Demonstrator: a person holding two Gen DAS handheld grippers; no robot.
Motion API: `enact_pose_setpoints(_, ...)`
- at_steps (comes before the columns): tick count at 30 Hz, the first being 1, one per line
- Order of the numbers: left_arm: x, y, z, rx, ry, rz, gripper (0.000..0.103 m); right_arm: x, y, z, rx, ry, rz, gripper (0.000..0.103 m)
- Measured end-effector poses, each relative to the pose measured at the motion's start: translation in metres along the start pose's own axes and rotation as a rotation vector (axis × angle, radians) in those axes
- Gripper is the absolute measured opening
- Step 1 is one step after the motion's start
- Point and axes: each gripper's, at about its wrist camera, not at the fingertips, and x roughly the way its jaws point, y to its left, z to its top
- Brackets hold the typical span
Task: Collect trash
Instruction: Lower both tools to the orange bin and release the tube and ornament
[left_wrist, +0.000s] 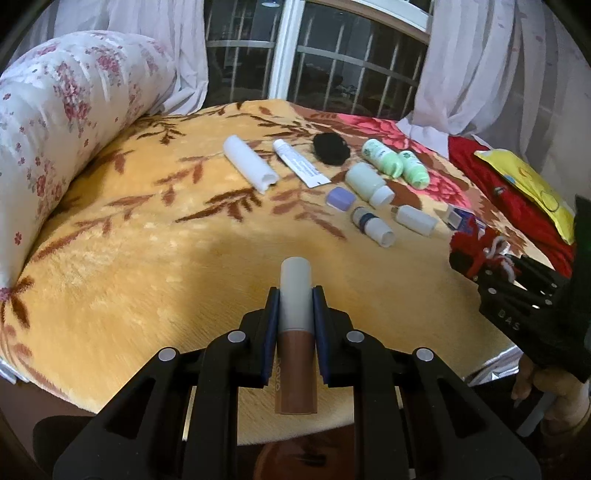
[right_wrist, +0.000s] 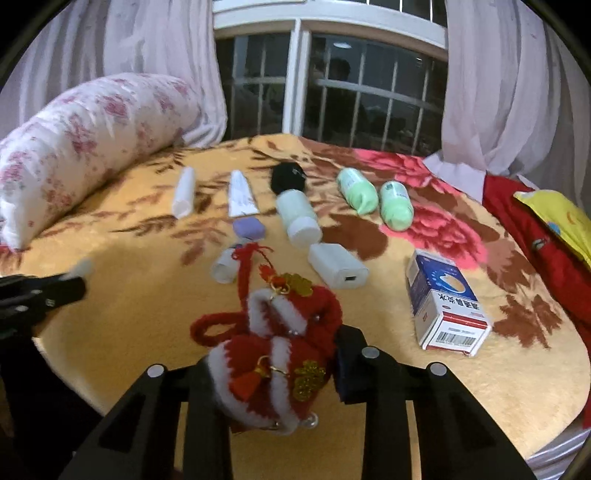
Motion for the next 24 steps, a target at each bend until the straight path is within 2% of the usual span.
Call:
enact_pose_setpoints(4, -0.014, -0.012, -0.010, 0.040, 0.004, -0.032, 0.017, -0.030, 0.009, -0.006, -0.009, -0.017, 0.073, 0.030)
enact_pose_setpoints(8, -0.028, -0.022, -0.027, 0.082, 0.030, -0.066, 0.017, -0.057, 0.022, -0.024, -0.040, 0.006, 0.148, 0.030)
enact_pose_setpoints(14, -0.038, -0.027, -0.070, 0.142, 0.146, -0.102, 0.017, -0.071, 0.039, -0.072, -0.071, 0.158, 0.260, 0.030)
enact_pose_setpoints(20, -0.022, -0.023, -0.115, 0.156, 0.301, -0.117, 0.017, -0.051, 0.053, -0.116, -0.069, 0.333, 0.300, 0.032)
enact_pose_setpoints(23, -0.015, -0.023, -0.129, 0.150, 0.358, -0.130, 0.018, -0.044, 0.060, -0.134, -0.064, 0.397, 0.307, 0.040)
enact_pose_setpoints(24, -0.014, -0.024, -0.131, 0.153, 0.373, -0.130, 0.018, -0.043, 0.062, -0.138, -0.064, 0.417, 0.316, 0.047)
